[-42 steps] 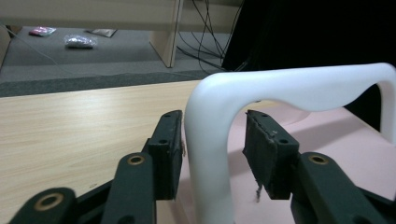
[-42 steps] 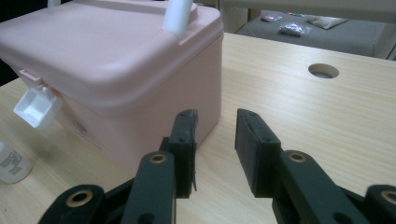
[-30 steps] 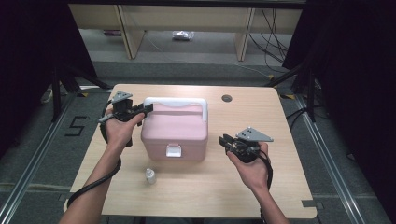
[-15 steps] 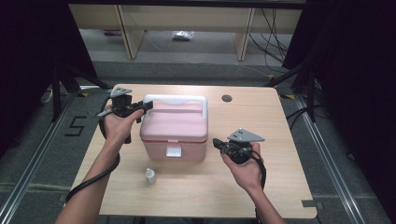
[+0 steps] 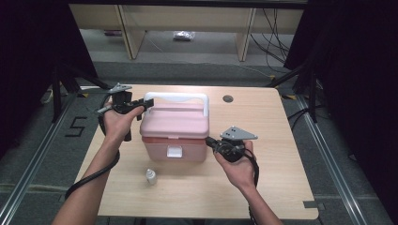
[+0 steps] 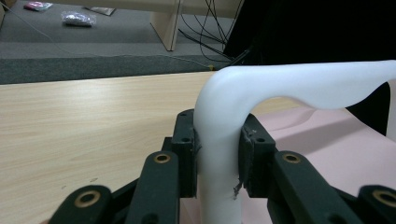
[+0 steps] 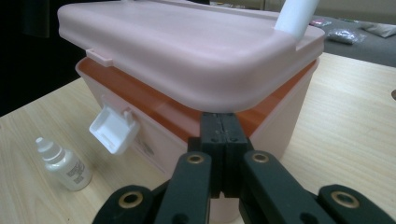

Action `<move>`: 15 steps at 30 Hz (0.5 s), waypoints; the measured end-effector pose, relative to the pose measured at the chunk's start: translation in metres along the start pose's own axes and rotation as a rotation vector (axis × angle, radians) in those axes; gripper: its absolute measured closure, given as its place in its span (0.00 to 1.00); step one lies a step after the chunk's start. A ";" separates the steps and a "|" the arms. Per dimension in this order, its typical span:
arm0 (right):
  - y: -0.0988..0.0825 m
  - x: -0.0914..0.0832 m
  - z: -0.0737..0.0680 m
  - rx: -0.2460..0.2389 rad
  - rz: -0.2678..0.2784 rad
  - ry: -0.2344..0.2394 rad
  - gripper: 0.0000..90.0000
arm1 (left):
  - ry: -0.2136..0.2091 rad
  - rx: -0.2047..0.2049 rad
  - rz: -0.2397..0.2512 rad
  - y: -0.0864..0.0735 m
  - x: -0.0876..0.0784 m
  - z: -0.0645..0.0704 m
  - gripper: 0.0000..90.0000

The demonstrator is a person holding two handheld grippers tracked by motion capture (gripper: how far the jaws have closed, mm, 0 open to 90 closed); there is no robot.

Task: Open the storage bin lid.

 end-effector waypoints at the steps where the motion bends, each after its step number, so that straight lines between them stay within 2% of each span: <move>1: 0.000 0.000 -0.003 0.034 -0.001 0.006 1.00 | -0.001 -0.001 0.002 0.000 0.000 0.000 0.79; 3: 0.001 0.001 -0.004 0.037 0.004 0.003 1.00 | -0.003 0.000 0.003 0.000 0.000 0.000 0.79; 4: 0.002 0.001 -0.002 0.005 0.014 -0.013 1.00 | -0.004 0.003 0.005 0.000 0.000 0.000 0.79; 5: 0.002 0.001 -0.001 -0.004 0.017 -0.021 1.00 | -0.004 0.011 0.006 0.000 -0.001 -0.001 0.79; 6: 0.003 0.001 -0.002 0.009 0.017 -0.004 1.00 | -0.002 0.019 0.008 0.000 -0.001 0.000 0.79; 8: 0.003 0.001 -0.002 0.007 0.016 -0.012 1.00 | -0.008 0.034 0.011 0.000 -0.002 0.000 0.78; 10: 0.003 0.001 -0.002 0.005 0.014 -0.015 1.00 | -0.003 0.051 0.025 0.002 -0.005 0.000 0.72; 13: 0.002 0.001 -0.003 0.014 0.007 -0.012 1.00 | 0.007 0.112 0.051 0.005 -0.011 -0.001 0.63; 15: 0.003 0.002 -0.004 0.022 0.014 -0.006 1.00 | 0.009 0.156 0.072 0.008 -0.018 -0.002 0.61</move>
Point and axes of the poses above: each handheld gripper's, and its own axes: x roughly forward along the jaws, y roughly out of its top, z roughly to its right, the point moved 5 cm from there along x, roughly forward along the jaws
